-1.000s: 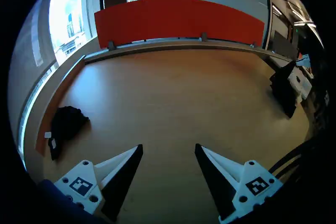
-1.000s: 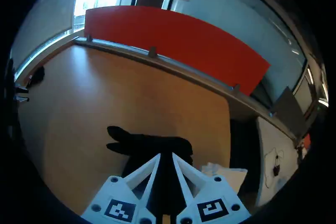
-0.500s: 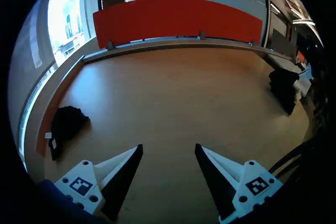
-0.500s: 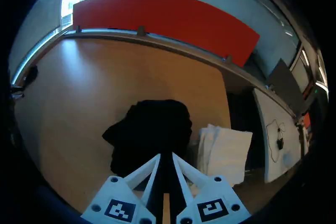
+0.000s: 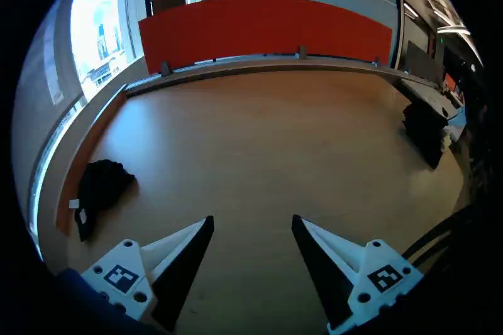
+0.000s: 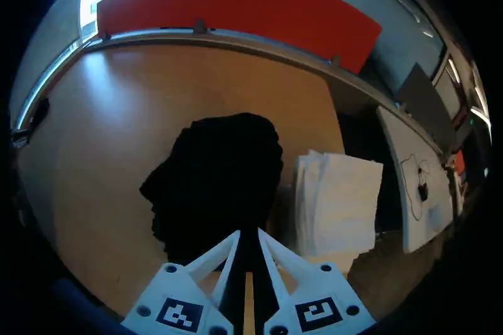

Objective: Fold towel

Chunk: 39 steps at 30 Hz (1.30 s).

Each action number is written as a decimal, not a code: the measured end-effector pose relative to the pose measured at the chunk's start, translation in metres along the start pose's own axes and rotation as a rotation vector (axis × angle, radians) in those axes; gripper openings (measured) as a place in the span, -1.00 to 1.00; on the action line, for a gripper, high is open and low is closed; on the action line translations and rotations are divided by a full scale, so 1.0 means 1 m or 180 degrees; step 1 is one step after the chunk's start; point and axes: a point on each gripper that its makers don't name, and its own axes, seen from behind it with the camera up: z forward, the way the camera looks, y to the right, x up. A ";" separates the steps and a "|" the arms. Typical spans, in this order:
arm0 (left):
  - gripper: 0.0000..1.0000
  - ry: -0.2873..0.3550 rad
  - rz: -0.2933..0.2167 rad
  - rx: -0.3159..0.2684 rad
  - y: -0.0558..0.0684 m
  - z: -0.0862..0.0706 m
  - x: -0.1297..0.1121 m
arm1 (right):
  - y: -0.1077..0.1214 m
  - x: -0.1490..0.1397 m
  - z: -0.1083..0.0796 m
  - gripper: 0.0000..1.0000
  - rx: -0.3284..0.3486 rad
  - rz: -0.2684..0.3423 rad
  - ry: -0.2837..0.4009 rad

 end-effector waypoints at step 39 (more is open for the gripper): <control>0.84 -0.0018 0.0002 0.0095 -0.005 0.001 -0.001 | 0.011 -0.045 0.041 -0.89 -0.0059 0.0086 -0.0503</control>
